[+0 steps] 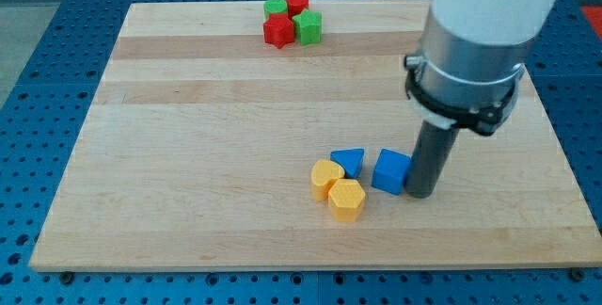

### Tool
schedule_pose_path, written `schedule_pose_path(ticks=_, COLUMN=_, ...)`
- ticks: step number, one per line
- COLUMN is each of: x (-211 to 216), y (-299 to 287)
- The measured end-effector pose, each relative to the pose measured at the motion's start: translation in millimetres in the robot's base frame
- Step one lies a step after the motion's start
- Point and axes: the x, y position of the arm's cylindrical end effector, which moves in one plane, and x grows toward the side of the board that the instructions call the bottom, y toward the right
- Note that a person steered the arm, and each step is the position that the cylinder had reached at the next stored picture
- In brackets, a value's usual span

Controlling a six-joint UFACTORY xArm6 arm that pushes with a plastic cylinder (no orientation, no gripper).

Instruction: Move the blue cube to the right of the yellow hexagon

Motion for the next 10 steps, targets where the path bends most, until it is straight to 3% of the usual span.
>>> schedule_pose_path(ticks=1, x=12, y=-23)
schedule_pose_path(ticks=2, x=16, y=-11)
schedule_pose_path(ticks=3, x=-11, y=34)
schedule_pose_path(ticks=4, x=-45, y=30)
schedule_pose_path(ticks=6, x=-46, y=-10)
schedule_pose_path(ticks=10, x=-15, y=-14)
